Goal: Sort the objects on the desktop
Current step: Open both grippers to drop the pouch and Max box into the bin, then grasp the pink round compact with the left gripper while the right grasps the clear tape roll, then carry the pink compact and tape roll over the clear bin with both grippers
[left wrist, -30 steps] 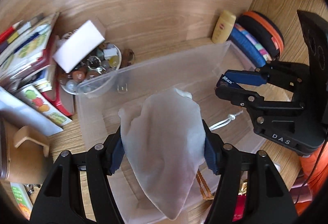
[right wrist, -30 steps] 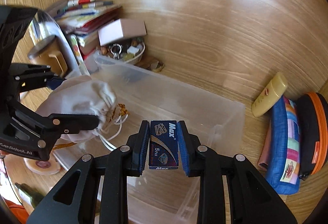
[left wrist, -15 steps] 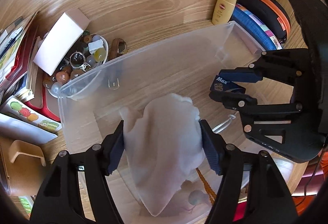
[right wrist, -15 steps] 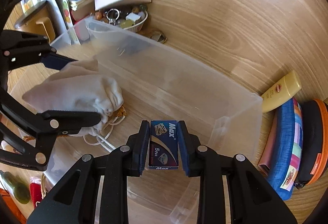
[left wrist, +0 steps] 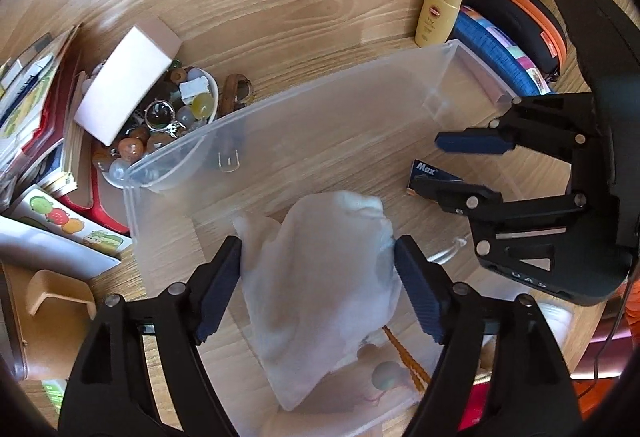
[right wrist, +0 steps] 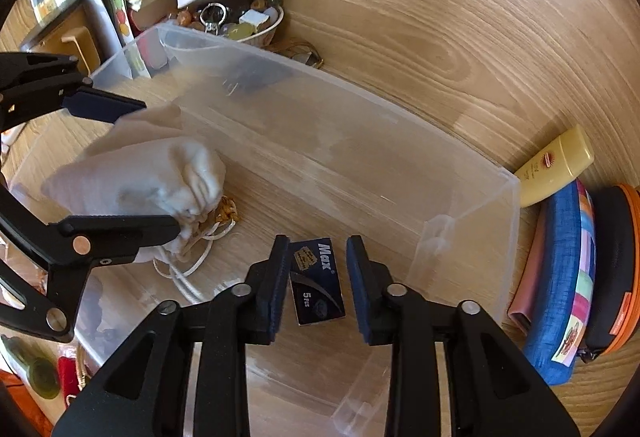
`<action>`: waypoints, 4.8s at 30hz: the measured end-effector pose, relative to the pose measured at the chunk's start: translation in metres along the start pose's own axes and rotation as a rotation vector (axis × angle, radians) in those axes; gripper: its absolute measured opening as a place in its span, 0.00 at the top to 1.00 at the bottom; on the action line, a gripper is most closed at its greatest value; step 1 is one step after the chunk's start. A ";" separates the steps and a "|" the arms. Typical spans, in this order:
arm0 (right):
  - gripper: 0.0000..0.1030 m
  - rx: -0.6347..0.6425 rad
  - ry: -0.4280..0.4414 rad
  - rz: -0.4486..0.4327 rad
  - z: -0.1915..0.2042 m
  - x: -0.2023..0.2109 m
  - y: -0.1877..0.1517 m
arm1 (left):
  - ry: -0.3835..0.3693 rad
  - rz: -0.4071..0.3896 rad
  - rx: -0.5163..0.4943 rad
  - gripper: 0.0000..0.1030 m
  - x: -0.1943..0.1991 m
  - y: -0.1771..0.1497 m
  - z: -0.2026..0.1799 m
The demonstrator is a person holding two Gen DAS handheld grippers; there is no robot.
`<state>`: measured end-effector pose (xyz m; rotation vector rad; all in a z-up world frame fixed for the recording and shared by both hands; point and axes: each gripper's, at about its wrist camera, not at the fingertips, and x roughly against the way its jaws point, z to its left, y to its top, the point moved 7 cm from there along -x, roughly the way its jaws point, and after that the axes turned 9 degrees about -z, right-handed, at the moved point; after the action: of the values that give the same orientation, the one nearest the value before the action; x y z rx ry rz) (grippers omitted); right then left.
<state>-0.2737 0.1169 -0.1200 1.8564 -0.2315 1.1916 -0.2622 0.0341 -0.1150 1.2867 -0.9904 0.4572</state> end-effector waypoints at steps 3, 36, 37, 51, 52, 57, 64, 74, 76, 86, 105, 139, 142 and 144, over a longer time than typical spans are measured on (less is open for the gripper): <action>0.59 -0.012 0.000 -0.029 -0.001 0.010 0.001 | -0.005 -0.024 0.007 0.24 0.009 0.003 -0.002; 0.20 -0.117 -0.061 -0.400 -0.003 0.158 -0.021 | 0.209 -0.295 0.140 0.05 0.159 -0.071 0.044; 0.20 -0.119 -0.059 -0.401 -0.001 0.158 -0.025 | 0.213 -0.288 0.146 0.05 0.158 -0.077 0.044; 0.20 -0.176 -0.030 -0.320 0.019 0.133 -0.092 | 0.191 -0.184 0.301 0.05 0.128 -0.169 0.055; 0.20 -0.185 -0.020 -0.311 0.020 0.131 -0.096 | 0.186 -0.182 0.312 0.05 0.126 -0.171 0.056; 0.20 -0.199 0.044 -0.270 0.029 0.120 -0.108 | 0.166 -0.162 0.336 0.05 0.114 -0.179 0.058; 0.20 -0.176 0.069 -0.244 0.041 0.109 -0.109 | 0.145 -0.132 0.326 0.05 0.093 -0.174 0.062; 0.27 -0.189 0.093 -0.204 0.044 0.088 -0.109 | 0.137 -0.162 0.316 0.05 0.083 -0.167 0.066; 0.35 -0.190 0.098 -0.199 0.045 0.085 -0.109 | 0.156 -0.176 0.299 0.05 0.084 -0.167 0.066; 0.71 -0.177 0.153 -0.190 0.054 0.078 -0.108 | 0.107 -0.231 0.245 0.05 0.083 -0.164 0.069; 0.74 -0.242 0.095 -0.221 0.032 0.097 -0.113 | 0.142 -0.273 0.244 0.37 0.092 -0.170 0.068; 0.74 -0.204 0.009 -0.403 0.000 0.167 -0.061 | 0.205 -0.460 0.236 0.37 0.170 -0.091 0.033; 0.74 -0.213 0.019 -0.429 -0.002 0.174 -0.053 | 0.188 -0.470 0.235 0.37 0.171 -0.081 0.030; 0.74 -0.228 0.030 -0.451 -0.004 0.178 -0.045 | 0.175 -0.476 0.230 0.37 0.171 -0.073 0.027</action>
<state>-0.1580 0.1974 -0.0025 1.5811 0.0669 0.8417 -0.1247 -0.0497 -0.0190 1.6043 -0.4696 0.3110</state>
